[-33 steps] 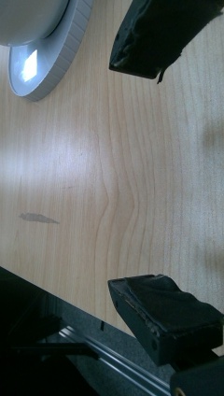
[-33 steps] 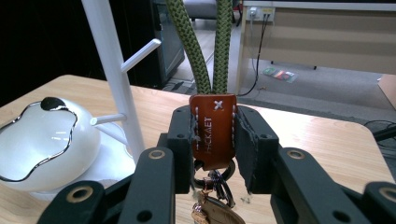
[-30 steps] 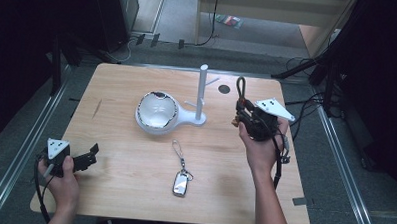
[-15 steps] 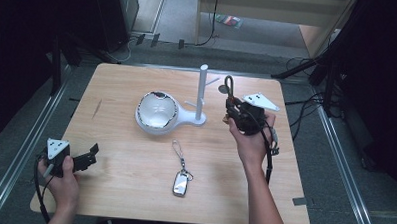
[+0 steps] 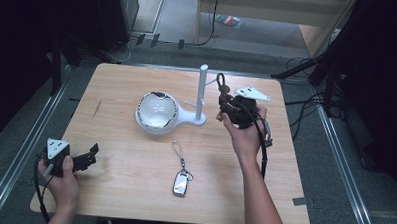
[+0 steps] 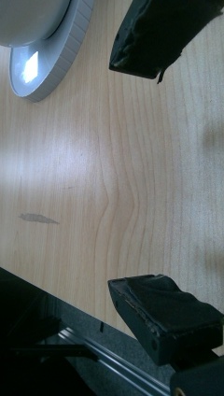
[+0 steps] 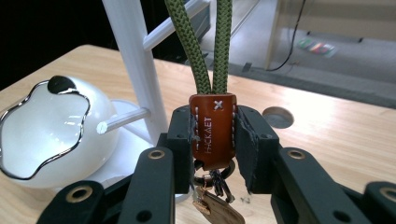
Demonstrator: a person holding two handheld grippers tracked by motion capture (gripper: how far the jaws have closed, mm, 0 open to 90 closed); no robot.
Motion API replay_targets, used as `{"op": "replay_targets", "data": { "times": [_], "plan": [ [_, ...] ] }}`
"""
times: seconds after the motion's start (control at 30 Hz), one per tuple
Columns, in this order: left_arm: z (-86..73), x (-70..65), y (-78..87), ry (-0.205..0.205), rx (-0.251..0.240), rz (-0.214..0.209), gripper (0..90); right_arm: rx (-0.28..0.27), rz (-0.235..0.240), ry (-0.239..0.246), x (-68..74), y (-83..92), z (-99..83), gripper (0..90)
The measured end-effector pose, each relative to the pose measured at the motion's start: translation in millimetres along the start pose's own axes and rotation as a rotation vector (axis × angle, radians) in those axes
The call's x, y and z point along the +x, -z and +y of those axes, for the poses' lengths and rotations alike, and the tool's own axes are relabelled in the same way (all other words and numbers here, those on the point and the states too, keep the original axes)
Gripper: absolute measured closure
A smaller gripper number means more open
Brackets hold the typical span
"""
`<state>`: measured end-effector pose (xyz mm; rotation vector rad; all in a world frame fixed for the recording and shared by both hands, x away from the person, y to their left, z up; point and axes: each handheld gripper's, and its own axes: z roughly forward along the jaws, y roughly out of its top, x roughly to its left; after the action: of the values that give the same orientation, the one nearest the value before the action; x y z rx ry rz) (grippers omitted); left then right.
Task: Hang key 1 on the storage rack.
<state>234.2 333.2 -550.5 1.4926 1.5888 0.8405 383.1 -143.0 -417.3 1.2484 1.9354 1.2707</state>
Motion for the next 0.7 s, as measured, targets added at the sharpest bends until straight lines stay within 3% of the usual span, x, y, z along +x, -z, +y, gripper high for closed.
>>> {"op": "replay_targets", "data": {
  "times": [0.33,0.7],
  "plan": [
    [0.1,0.3,-0.1,0.004,0.001,-0.002,0.0,0.024,0.014,-0.038,-3.0,-11.4,0.9,69.4],
    [0.1,0.2,-0.3,0.001,0.002,-0.001,0.0,0.044,0.042,-0.027,0.3,-15.3,1.1,69.2]
  ]
}}
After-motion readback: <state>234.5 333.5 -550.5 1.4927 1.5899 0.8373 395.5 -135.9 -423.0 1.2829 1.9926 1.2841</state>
